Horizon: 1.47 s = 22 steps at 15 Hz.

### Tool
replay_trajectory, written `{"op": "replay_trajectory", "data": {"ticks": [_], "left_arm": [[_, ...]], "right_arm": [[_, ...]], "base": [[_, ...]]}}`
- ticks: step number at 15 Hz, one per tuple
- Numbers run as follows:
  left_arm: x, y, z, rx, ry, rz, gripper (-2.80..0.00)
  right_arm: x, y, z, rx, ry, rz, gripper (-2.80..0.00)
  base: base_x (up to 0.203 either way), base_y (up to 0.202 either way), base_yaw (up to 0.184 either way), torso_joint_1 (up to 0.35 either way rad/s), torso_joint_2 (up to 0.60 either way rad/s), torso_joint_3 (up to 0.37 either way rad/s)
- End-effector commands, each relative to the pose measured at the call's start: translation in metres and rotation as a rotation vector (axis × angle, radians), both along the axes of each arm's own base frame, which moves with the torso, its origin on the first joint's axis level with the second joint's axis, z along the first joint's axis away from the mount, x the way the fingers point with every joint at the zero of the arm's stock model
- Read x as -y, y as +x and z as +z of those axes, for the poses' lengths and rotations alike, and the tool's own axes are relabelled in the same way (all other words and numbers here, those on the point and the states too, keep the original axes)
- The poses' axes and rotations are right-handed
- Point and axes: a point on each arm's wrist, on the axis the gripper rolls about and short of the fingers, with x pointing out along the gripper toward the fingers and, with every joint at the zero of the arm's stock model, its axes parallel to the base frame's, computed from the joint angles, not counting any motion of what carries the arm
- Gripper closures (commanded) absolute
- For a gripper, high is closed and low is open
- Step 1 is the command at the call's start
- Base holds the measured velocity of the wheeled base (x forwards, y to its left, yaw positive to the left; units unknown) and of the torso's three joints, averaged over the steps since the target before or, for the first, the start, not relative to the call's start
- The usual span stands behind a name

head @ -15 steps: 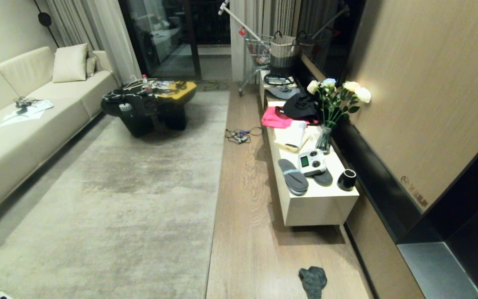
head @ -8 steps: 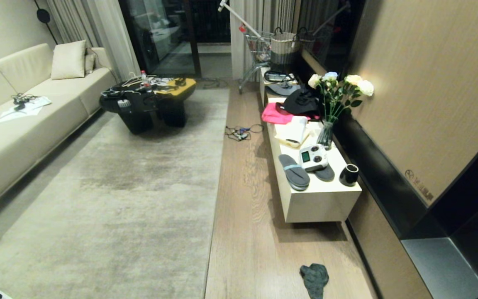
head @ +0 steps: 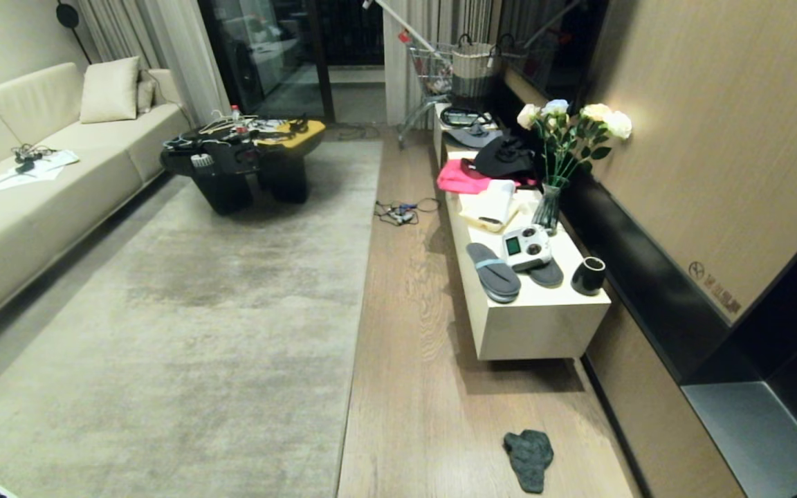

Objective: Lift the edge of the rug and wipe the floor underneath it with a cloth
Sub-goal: Pick up the rag

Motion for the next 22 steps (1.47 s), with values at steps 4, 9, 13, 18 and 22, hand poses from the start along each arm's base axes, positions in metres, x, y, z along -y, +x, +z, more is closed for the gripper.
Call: {"op": "replay_trajectory", "data": {"ticks": [4, 9, 13, 18, 22], "left_arm": [[0.0000, 0.0001, 0.0001, -0.001, 0.000, 0.001, 0.00], [0.0000, 0.0001, 0.0001, -0.001, 0.000, 0.001, 0.00], [0.0000, 0.0001, 0.0000, -0.002, 0.000, 0.001, 0.00], [0.0000, 0.0001, 0.0000, -0.001, 0.000, 0.001, 0.00], [0.0000, 0.0001, 0.0001, -0.001, 0.000, 0.001, 0.00]], "right_arm": [[0.0003, 0.0001, 0.0001, 0.000, 0.011, -0.012, 0.00], [0.0005, 0.0001, 0.0001, 0.000, 0.027, -0.022, 0.00], [0.0005, 0.0001, 0.0002, 0.001, 0.027, -0.022, 0.00], [0.0005, 0.0001, 0.0001, 0.000, 0.027, -0.022, 0.00], [0.0005, 0.0001, 0.0001, 0.000, 0.027, -0.022, 0.00]], "base": [[0.000, 0.000, 0.000, -0.153, 0.52, 0.361], [0.000, 0.000, 0.000, -0.118, 0.51, 0.372], [0.000, 0.000, 0.000, -0.067, 0.47, 0.385], [0.000, 0.000, 0.000, -0.018, 0.44, 0.419], [0.000, 0.000, 0.000, 0.008, 0.18, 0.207]]}}
